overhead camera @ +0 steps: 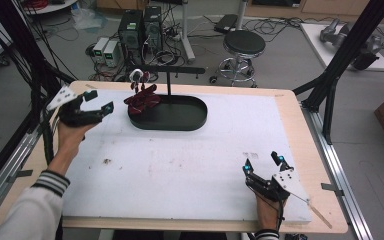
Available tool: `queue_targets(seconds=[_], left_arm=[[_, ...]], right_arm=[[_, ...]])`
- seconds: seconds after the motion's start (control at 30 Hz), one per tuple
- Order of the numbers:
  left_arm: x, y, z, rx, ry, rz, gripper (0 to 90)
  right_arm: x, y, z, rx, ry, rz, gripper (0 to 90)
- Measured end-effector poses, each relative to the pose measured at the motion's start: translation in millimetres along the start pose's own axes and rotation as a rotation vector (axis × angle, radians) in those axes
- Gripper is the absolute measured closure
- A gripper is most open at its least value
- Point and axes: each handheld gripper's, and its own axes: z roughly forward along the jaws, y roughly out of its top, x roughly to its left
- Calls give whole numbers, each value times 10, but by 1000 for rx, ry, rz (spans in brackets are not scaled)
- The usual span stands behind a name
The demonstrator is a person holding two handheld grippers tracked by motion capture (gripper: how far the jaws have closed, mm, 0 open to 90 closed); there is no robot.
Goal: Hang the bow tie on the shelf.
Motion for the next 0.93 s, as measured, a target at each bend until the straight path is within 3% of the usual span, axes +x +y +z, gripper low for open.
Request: queue_targets(seconds=[0.07,0.1,0.13,0.23,0.37,0.43,0.53,0.57,0.77,0.93], left_arm=[[-133,-137,-218,-34,-9,-10,162],[-270,-308,-419,-62,-23,-6,162],[-270,-308,-419,-62,-23,-6,160],[-474,-642,-743,-129,-11,4,156],[-522,-798,-862,-142,-2,18,156],[-533,-877,-895,-142,-1,-7,156],[-553,-968,-895,-144,-4,-22,155],[-572,-998,-867,-129,-15,-8,156],[-593,-1016,-884,-166,4,5,157],[-600,-1017,-886,-165,7,14,157]], right_arm=[[0,1,1,4,1,7,105],[0,1,1,4,1,8,105],[-1,1,2,5,1,8,105],[-3,1,5,5,1,2,105],[-2,1,5,5,0,2,105],[-3,1,5,5,0,2,105],[-2,2,5,7,0,4,105],[-1,2,6,7,0,2,105],[3,1,2,5,0,-1,105],[0,-1,-1,1,0,1,105]])
